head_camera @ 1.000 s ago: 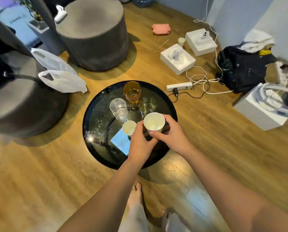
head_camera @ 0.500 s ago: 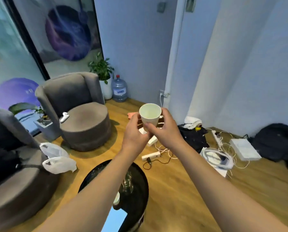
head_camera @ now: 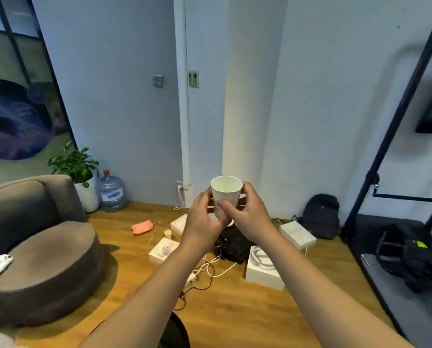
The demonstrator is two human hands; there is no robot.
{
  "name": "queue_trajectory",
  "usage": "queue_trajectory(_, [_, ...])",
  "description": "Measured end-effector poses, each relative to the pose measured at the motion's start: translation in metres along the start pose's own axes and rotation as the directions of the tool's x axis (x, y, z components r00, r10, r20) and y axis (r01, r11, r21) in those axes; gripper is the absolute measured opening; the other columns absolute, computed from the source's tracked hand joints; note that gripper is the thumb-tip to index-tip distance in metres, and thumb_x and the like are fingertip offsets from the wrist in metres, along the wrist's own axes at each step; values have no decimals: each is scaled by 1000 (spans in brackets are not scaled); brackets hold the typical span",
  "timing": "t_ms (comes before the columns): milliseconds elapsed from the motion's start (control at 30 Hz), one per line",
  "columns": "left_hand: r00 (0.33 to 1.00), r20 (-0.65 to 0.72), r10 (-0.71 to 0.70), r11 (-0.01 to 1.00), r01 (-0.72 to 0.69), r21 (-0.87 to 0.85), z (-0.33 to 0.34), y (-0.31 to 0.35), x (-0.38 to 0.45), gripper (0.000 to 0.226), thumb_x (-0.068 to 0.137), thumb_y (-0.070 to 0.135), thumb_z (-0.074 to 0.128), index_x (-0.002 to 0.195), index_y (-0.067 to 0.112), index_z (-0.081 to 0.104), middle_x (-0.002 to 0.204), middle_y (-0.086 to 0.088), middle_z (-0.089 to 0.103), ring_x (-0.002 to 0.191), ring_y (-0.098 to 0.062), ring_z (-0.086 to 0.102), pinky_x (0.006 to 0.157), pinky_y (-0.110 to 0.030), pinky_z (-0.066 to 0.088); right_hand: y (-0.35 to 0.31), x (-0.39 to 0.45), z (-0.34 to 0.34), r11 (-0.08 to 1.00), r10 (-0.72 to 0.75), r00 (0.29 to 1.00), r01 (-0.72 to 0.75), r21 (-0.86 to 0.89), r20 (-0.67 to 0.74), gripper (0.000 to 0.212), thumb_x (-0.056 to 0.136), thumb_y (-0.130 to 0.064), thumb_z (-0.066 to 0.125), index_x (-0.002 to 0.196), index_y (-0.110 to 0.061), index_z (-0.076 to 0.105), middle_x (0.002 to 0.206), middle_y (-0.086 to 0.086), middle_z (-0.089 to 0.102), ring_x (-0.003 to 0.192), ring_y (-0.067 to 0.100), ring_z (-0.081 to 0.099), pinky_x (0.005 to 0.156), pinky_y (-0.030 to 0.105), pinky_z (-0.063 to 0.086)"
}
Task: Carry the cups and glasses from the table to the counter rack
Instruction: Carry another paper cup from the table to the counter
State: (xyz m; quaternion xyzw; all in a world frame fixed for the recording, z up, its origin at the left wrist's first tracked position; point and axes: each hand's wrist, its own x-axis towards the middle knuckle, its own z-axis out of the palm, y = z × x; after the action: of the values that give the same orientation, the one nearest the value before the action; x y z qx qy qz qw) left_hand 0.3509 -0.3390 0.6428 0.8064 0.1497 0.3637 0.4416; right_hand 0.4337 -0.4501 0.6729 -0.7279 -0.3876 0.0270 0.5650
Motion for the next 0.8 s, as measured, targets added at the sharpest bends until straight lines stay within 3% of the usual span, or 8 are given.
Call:
queue_trajectory(100, [994,106,31,999,-27,-46,30,12,-10,67,87,39,79,145,31,47,138,9,59,104,3,56,77,-5,40,7,-25,-34,997,63,995,-67,-41,-76,60,89,-43,73,139,-26,45,134,-2,56,118,17,56,92,32,57])
queue_trajectory(267, [934,309,179,976,-130,-172,106,61,-38,75,74,58,69,141,28,54,129,5,66,111,-14,64,90,-33,57,19,-88,-118,981,117,949,-157,-117,-294,56,88,-39,74,135,-21,50,125,-3,60,113,12,58,85,20,51])
queue_trajectory(367, [876,402,267,949,-166,-269,166,102,-67,71,79,48,78,142,25,55,129,4,66,113,-15,64,92,-34,56,21,-142,-182,961,147,896,-230,-155,-419,53,87,-34,75,133,-22,51,123,-4,62,113,11,58,91,27,50])
queue_trajectory(433, [819,465,336,921,-181,-345,209,136,-93,71,82,42,82,144,25,53,131,7,65,115,-12,63,96,-34,56,19,-185,-229,943,152,845,-279,-181,-512,53,86,-35,75,133,-25,52,122,-8,61,112,6,58,92,26,49])
queue_trajectory(533, [724,536,434,858,-149,-493,265,196,-143,77,76,51,79,144,33,48,123,23,63,112,8,60,92,-17,53,9,-254,-296,909,163,753,-366,-200,-638,52,85,-39,73,132,-32,50,122,-14,60,111,-1,57,88,21,49])
queue_trajectory(667, [608,603,516,790,-65,-610,334,274,-222,63,75,48,80,126,41,43,115,17,68,105,3,66,87,-29,59,-12,-355,-377,863,137,607,-461,-206,-783,49,86,-42,73,128,-36,50,120,-24,59,110,-12,53,82,7,43])
queue_trajectory(800, [457,661,595,734,26,-678,403,344,-319,63,78,42,81,126,39,42,120,12,66,108,-4,68,88,-40,60,-24,-462,-452,811,133,477,-556,-181,-869,52,85,-45,74,129,-33,49,121,-18,59,111,-2,55,90,26,50])
